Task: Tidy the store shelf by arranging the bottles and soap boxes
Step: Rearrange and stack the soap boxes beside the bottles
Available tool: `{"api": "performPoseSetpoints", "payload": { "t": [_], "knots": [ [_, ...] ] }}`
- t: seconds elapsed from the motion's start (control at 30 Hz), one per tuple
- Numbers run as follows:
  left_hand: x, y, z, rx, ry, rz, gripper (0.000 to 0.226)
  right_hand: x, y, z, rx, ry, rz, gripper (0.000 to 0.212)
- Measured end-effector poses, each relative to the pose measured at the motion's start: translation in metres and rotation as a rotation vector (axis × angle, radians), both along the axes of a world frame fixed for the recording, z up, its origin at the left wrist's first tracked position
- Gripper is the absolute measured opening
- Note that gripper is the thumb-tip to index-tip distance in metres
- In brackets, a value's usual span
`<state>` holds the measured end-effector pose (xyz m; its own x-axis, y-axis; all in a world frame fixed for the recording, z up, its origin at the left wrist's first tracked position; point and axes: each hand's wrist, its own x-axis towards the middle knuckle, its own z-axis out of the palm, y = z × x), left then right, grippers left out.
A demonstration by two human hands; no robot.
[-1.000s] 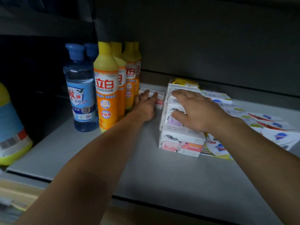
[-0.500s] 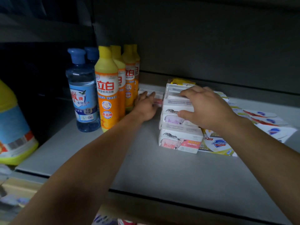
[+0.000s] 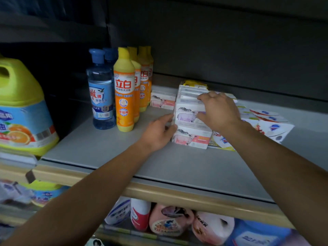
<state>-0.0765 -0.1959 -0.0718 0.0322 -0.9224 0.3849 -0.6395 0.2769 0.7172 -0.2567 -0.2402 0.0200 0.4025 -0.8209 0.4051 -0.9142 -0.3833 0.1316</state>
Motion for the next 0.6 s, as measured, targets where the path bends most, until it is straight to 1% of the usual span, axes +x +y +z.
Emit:
{"api": "performPoseSetpoints", "payload": {
  "t": [0.1,0.17,0.27,0.33,0.4,0.47,0.53,0.6],
  "knots": [
    [-0.003,0.002,-0.002,0.006,0.016,-0.028,0.041,0.007,0.000,-0.001,-0.016,-0.034,-0.006,0.055],
    [0.000,0.003,-0.004,-0.007,0.065,-0.025,0.043,0.009,0.005,-0.001,-0.037,-0.083,0.030,0.055],
    [0.008,0.006,0.000,-0.053,0.164,0.006,0.055,0.008,0.016,-0.002,-0.136,-0.207,0.137,0.049],
    [0.010,0.010,0.007,-0.141,0.257,-0.071,0.056,0.010,0.026,0.000,-0.180,-0.299,0.227,0.046],
    [0.012,0.015,0.014,-0.243,0.355,-0.147,0.051,0.016,0.035,0.001,-0.143,-0.380,0.297,0.045],
    [0.014,0.022,0.020,-0.294,0.449,-0.152,0.038,0.020,0.042,-0.001,-0.055,-0.458,0.323,0.044],
    [0.019,0.031,0.024,-0.270,0.534,-0.128,0.024,0.021,0.049,-0.006,0.004,-0.523,0.332,0.044],
    [0.024,0.043,0.024,-0.185,0.605,-0.116,0.015,0.018,0.059,-0.014,0.073,-0.576,0.363,0.054]
  ]
}}
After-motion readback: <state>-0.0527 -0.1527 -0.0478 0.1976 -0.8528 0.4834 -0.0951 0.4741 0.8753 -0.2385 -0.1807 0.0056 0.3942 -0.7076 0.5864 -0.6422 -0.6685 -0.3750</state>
